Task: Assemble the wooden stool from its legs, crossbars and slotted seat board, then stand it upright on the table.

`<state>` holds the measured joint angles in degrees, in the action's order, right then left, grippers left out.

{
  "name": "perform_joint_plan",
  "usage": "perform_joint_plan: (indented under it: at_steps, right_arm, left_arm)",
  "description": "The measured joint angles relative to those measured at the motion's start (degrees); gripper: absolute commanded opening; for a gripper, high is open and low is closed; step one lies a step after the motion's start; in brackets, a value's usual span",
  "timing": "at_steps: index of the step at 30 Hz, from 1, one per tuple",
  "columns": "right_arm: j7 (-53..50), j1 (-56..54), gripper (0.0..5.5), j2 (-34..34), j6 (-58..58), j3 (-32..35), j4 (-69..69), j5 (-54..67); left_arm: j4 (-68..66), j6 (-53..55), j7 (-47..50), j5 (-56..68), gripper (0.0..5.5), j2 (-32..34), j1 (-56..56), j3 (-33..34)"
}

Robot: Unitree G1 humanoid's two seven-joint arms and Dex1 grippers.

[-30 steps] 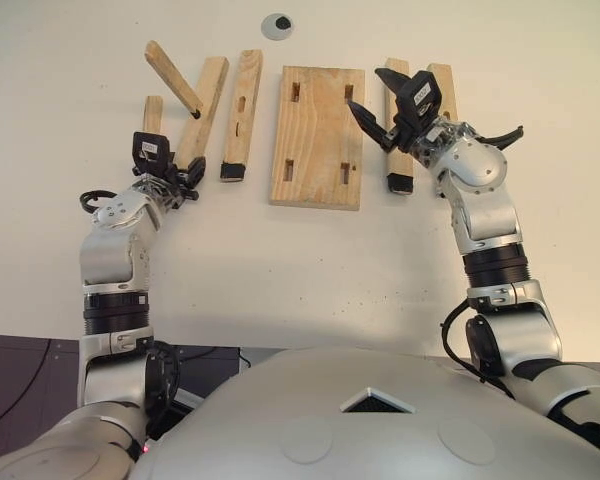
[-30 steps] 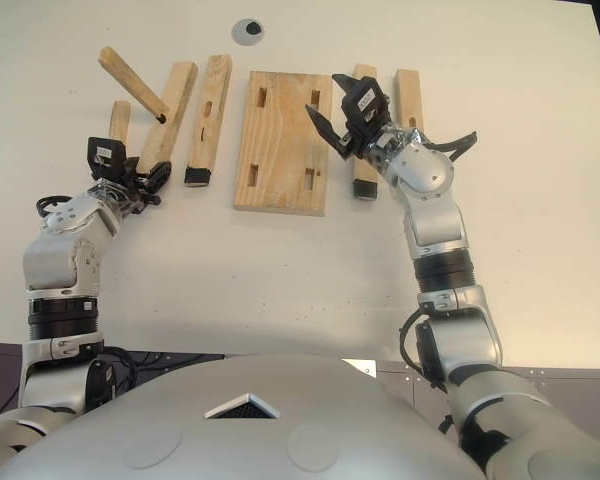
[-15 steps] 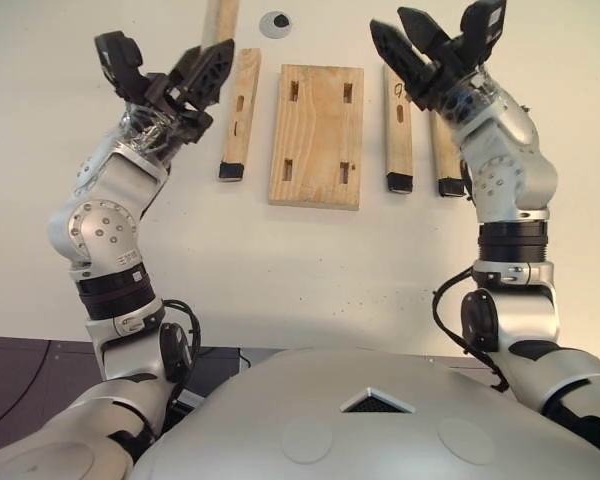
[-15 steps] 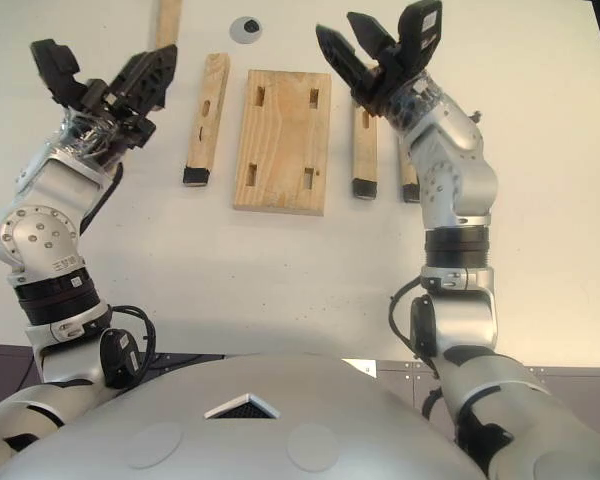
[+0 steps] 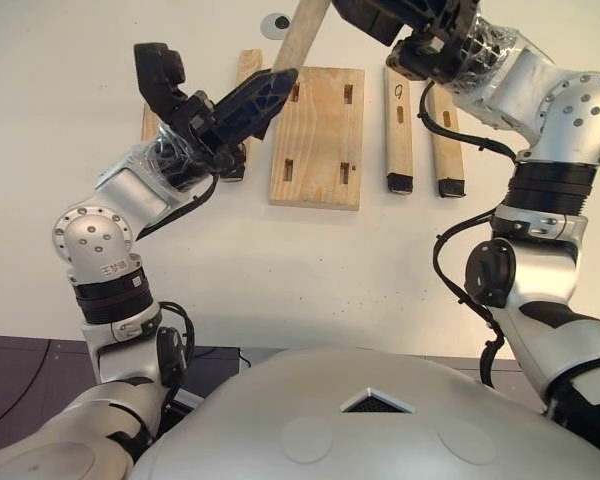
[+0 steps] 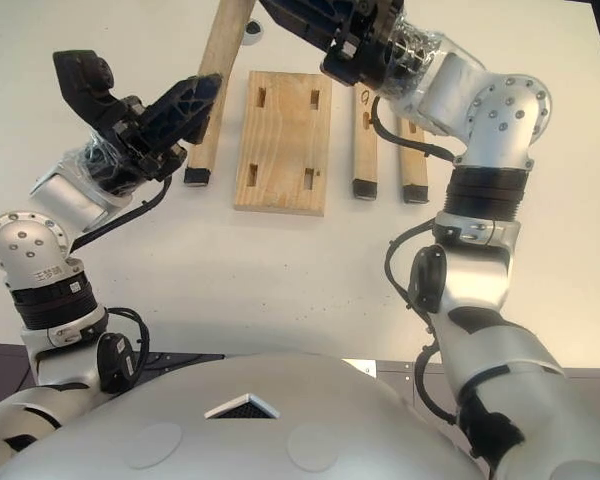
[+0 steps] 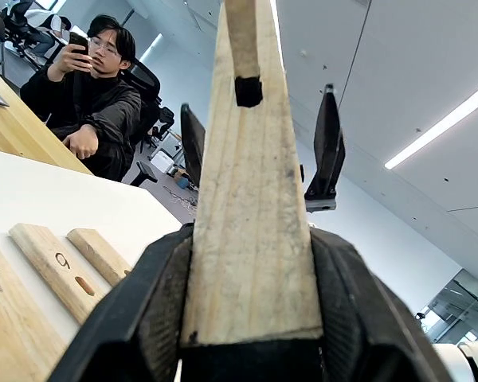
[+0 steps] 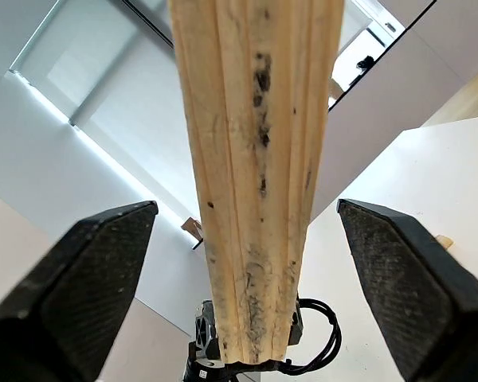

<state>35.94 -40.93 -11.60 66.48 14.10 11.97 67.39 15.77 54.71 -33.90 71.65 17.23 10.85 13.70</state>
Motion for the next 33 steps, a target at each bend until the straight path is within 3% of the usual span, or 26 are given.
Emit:
perform_joint_plan:
  at_steps: [11,16,17,24,27,33]
  right_arm:
    - [0.0,-0.3,2.07,0.4,0.7,0.1,1.1,0.4]
    - [0.1,-0.3,2.03,0.4,1.1,-0.1,1.1,0.3]
    - [0.1,-0.3,2.03,0.4,1.1,-0.1,1.1,0.3]
    - [1.9,2.1,2.03,-0.1,-2.2,-1.6,-0.3,-4.1]
    - [5.7,3.4,2.03,-0.7,-8.2,-4.6,-0.9,-9.6]
    - [22.8,9.9,2.03,-8.0,-28.9,-10.7,-1.1,-25.0]
  left_arm:
    - [-0.2,0.0,-1.2,2.0,1.99,0.5,-1.2,-0.2]
    - [-0.2,0.0,-1.6,2.4,1.99,0.9,-1.7,-0.2]
    - [-0.5,0.0,-1.8,2.5,2.36,0.9,-1.7,-0.2]
    - [-11.8,-3.4,-4.4,-4.3,3.47,3.3,-2.9,0.5]
    - [-14.8,-5.0,-6.5,-7.2,4.01,3.7,-4.3,0.8]
    - [-19.1,-8.7,-6.6,-10.9,4.04,3.9,-4.4,3.4]
